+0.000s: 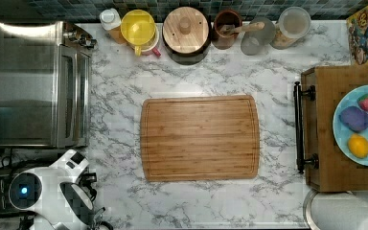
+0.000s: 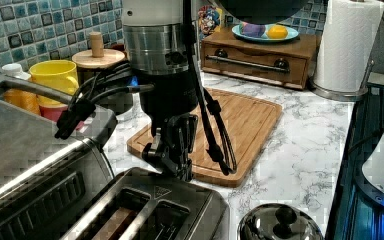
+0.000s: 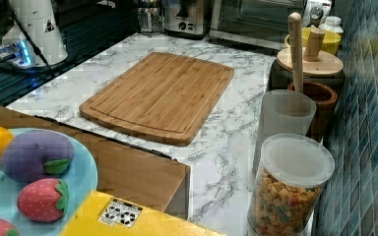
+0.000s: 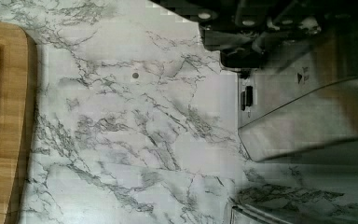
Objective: Turn on the toaster.
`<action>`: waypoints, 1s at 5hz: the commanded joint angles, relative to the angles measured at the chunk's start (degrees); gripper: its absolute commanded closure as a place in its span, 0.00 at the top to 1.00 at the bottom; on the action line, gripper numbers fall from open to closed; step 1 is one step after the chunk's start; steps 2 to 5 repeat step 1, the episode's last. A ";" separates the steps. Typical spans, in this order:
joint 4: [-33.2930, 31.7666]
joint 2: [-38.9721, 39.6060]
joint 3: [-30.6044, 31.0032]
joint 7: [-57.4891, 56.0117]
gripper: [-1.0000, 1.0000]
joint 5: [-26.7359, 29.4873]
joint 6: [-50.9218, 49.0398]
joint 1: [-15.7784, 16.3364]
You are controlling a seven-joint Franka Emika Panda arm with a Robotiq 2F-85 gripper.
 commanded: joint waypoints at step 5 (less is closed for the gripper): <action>-8.17 9.73 -1.64 2.97 0.00 -2.73 2.93 0.21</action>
